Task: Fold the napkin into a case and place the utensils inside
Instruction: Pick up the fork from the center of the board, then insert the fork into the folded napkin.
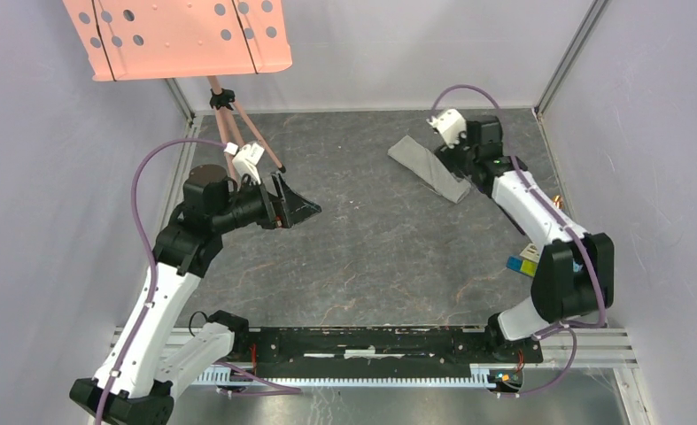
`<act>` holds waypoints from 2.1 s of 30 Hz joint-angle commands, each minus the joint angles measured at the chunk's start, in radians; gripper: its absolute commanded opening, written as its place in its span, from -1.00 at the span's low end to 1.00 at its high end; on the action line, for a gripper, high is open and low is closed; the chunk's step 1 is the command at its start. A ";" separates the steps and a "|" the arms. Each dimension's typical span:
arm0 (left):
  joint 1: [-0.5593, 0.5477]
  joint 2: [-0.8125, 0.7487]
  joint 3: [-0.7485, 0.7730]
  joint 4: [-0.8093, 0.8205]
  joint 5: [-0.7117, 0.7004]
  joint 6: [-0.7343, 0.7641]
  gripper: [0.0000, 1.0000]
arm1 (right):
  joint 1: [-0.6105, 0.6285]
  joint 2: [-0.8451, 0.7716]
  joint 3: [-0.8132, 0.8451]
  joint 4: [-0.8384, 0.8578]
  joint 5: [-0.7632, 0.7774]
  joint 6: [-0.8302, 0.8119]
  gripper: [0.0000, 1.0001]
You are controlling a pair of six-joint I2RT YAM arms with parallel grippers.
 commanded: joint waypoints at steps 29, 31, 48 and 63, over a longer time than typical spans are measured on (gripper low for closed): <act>-0.072 0.155 0.029 -0.032 0.106 0.277 0.81 | -0.552 0.393 0.070 -0.188 -0.542 -0.099 0.13; -0.072 0.155 0.029 -0.030 0.104 0.278 0.81 | -0.544 0.412 0.081 -0.194 -0.535 -0.096 0.04; -0.072 0.185 -0.004 0.015 0.095 0.253 0.81 | -0.517 0.404 0.161 -0.125 -0.531 -0.034 -1.00; -0.075 0.408 -0.187 0.448 0.204 -0.160 0.76 | -0.228 0.392 0.463 0.083 -0.418 0.140 -1.00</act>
